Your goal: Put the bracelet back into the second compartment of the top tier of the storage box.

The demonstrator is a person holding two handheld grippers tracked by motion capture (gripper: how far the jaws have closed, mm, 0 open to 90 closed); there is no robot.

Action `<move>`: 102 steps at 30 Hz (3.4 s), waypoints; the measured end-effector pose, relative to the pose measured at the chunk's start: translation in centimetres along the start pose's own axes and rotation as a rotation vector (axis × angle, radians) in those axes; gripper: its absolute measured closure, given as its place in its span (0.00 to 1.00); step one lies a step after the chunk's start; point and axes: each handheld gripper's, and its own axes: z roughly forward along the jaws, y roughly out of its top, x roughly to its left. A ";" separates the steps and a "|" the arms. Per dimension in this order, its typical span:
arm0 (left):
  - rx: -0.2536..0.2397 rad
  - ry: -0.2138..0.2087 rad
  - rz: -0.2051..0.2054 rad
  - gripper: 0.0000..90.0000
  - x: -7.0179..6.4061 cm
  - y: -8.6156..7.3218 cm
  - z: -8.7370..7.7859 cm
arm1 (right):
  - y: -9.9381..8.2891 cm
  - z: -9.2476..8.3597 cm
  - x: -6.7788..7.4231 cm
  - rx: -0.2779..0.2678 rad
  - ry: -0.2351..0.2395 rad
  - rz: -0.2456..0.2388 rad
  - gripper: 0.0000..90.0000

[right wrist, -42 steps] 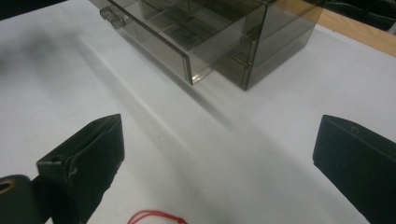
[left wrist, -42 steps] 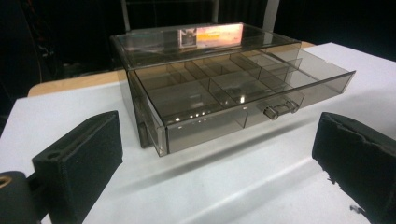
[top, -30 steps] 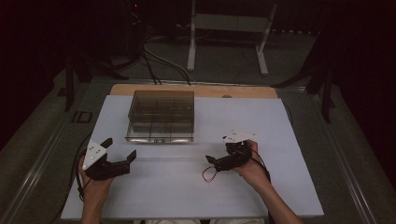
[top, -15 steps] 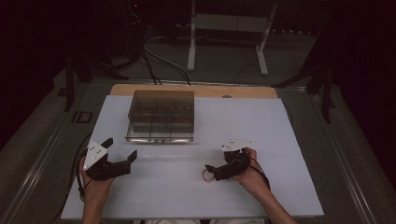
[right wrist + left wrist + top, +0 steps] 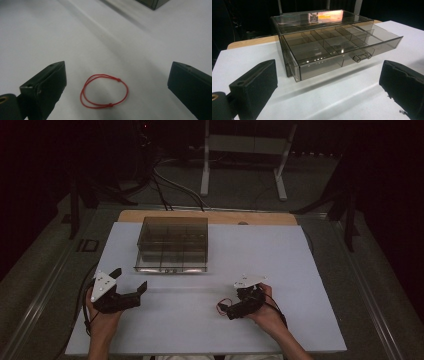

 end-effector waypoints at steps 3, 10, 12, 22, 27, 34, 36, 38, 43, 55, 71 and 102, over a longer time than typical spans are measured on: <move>0.001 0.001 0.001 0.04 0.0 0.0 0.0 | -0.2 0.2 0.3 0.010 0.002 -0.004 0.02; -0.001 0.005 0.003 0.04 0.0 0.0 -0.1 | -0.5 0.5 0.7 0.023 0.004 -0.003 0.02; 0.000 0.006 0.004 0.04 0.0 0.0 -0.1 | -0.5 0.7 0.8 0.028 0.009 -0.004 0.02; 0.001 0.009 0.008 0.04 -0.1 0.0 0.0 | -1.0 1.3 1.2 0.051 0.014 -0.004 0.02; 0.004 0.011 0.012 0.04 -0.1 0.0 0.0 | -1.2 1.6 1.4 0.063 0.008 0.000 0.06; 0.005 0.013 0.017 0.04 -0.1 0.0 0.0 | -1.4 2.2 1.6 0.089 0.006 -0.010 0.09; 0.005 0.014 0.017 0.04 -0.1 0.0 0.0 | -1.5 2.3 1.7 0.094 -0.008 -0.011 0.14; 0.006 0.015 0.018 0.04 -0.1 0.0 0.0 | -1.6 2.4 1.7 0.102 -0.015 -0.015 0.17; 0.006 0.018 0.020 0.04 -0.1 0.0 0.0 | -1.8 2.3 1.7 0.116 -0.044 -0.032 0.30; 0.008 0.021 0.022 0.04 -0.2 0.0 0.0 | -1.7 1.8 2.1 0.120 -0.026 -0.075 0.85; 0.010 0.023 0.022 0.04 -0.1 0.0 0.0 | -1.4 1.3 1.3 0.113 -0.026 -0.033 1.00; 0.004 0.022 0.018 0.04 -0.1 0.0 -0.1 | 0.3 -0.2 1.6 0.068 0.002 -0.034 1.00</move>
